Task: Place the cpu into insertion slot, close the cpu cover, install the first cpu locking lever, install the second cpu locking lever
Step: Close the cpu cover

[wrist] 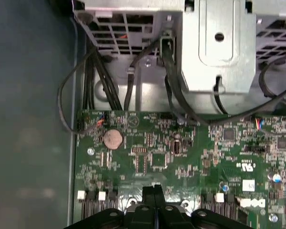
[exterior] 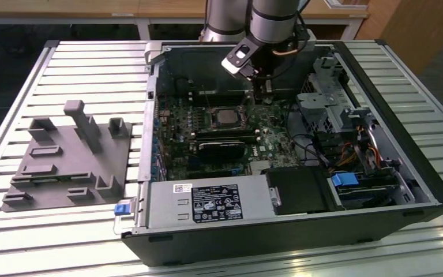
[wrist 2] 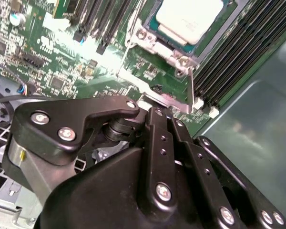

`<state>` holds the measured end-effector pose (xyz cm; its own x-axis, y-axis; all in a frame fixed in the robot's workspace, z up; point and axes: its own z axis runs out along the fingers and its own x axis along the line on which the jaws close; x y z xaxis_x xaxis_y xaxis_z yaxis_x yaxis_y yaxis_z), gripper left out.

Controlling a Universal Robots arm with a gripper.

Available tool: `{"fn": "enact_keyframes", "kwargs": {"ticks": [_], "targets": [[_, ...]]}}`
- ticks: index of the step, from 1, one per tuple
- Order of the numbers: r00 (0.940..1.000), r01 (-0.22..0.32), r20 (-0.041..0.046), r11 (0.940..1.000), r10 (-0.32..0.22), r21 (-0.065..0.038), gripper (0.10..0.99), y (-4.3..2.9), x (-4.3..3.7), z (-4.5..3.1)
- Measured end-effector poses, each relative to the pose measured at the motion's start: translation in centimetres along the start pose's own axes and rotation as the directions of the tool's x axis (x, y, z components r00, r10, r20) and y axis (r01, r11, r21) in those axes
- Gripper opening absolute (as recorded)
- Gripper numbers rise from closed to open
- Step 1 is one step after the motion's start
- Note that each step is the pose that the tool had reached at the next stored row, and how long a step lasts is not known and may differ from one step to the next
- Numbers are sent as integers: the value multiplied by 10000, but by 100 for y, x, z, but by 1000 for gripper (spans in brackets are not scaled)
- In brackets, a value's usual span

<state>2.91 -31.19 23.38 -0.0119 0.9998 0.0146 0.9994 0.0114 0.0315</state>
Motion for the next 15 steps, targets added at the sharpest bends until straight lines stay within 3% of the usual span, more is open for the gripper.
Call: {"fn": "enact_keyframes", "kwargs": {"ticks": [15], "targets": [[10000, -1, 0, 10000, 1, 0, 110, -228, -2, 8]]}}
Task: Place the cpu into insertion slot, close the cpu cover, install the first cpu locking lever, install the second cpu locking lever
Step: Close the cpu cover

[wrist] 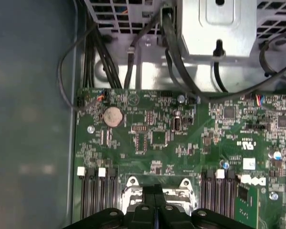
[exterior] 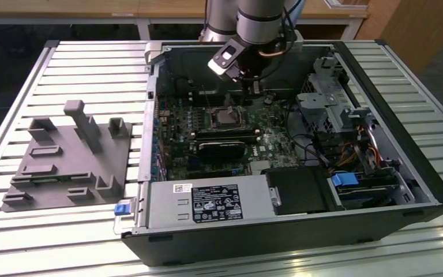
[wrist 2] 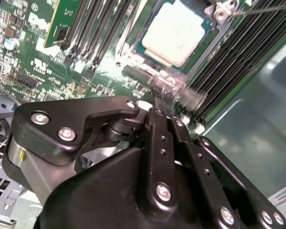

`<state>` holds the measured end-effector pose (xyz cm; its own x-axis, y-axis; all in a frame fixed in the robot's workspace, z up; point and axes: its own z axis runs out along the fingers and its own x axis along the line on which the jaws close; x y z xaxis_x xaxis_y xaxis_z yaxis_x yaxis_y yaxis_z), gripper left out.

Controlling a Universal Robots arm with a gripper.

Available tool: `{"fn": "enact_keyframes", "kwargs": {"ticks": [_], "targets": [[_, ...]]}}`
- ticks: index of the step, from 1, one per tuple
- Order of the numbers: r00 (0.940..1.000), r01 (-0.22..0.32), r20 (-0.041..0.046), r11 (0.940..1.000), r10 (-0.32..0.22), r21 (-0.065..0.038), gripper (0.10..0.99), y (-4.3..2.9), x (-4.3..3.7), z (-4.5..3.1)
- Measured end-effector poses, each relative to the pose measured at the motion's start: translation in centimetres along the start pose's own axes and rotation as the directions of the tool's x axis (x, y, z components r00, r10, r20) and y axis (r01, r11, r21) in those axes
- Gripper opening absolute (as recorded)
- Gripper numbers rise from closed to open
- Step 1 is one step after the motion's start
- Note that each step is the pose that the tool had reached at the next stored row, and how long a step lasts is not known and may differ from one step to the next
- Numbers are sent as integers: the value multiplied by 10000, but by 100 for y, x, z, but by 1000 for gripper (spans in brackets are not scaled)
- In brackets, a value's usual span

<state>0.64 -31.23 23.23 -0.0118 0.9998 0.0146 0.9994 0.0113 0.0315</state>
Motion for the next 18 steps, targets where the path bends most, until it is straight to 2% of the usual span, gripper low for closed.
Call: {"fn": "enact_keyframes", "kwargs": {"ticks": [13, 18], "targets": [[10000, 0, 0, 10000, 0, -1, 110, -179, 2, 40], [10000, 1, 1, 10000, -1, 1, 110, -215, -10, 75]]}}
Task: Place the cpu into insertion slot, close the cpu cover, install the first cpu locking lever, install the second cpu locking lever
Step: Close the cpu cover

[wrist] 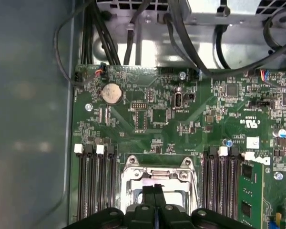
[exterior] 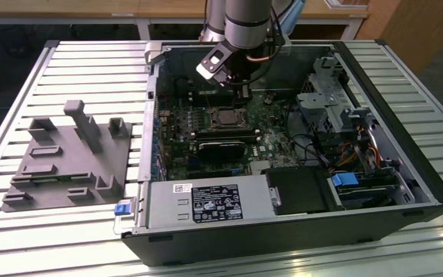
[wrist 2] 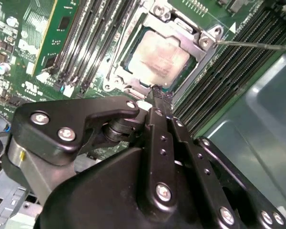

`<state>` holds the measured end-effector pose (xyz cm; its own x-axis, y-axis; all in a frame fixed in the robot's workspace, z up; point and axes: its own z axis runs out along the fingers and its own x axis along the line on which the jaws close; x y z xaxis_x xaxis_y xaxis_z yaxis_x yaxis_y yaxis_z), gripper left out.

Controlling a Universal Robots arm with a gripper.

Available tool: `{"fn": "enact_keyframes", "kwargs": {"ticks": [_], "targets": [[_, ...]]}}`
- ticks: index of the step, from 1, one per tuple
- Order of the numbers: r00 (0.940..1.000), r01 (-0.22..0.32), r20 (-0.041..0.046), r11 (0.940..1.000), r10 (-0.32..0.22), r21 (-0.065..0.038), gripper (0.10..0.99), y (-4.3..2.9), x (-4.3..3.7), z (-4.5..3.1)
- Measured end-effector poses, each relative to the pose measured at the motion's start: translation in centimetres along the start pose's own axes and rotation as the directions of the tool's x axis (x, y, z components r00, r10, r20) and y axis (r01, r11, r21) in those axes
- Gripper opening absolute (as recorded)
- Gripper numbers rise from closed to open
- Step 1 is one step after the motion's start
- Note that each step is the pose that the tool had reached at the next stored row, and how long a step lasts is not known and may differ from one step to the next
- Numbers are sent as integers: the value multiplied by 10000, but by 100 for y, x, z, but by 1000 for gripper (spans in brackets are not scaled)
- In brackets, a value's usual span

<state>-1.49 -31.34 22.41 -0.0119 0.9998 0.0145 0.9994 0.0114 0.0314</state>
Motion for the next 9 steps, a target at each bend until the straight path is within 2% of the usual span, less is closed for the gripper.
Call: {"fn": "enact_keyframes", "kwargs": {"ticks": [4, 9], "targets": [[10000, 1, -1, 10000, -1, -1, 110, -48, 0, 23], [10000, 2, 0, 10000, -2, -1, 110, -195, 1, 53]]}}
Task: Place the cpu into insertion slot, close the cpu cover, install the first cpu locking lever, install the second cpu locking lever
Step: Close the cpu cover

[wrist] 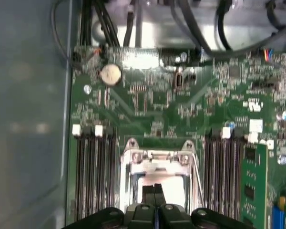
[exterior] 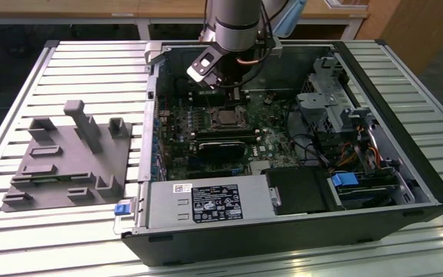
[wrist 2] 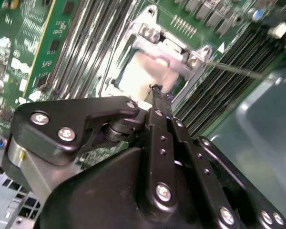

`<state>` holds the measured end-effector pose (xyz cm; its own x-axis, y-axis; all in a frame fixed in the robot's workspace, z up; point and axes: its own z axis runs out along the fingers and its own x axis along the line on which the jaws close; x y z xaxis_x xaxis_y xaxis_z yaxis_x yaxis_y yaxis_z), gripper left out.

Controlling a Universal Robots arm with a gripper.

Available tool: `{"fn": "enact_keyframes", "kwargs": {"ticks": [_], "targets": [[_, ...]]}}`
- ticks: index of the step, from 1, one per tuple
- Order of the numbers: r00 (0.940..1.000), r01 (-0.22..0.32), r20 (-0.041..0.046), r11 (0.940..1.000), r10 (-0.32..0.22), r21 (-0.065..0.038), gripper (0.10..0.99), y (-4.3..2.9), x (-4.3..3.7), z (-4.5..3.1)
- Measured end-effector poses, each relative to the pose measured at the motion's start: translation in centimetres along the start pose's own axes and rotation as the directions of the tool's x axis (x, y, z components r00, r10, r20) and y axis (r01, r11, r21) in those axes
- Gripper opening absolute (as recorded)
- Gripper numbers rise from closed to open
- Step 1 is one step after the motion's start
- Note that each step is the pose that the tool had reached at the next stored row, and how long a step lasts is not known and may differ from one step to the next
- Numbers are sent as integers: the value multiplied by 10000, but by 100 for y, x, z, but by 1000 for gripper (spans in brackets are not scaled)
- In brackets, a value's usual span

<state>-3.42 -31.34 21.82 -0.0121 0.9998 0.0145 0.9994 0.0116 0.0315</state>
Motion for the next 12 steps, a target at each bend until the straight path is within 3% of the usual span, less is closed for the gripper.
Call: {"fn": "enact_keyframes", "kwargs": {"ticks": [12], "targets": [[10000, 1, -1, 10000, -1, 0, 110, -164, 1, 93]]}}
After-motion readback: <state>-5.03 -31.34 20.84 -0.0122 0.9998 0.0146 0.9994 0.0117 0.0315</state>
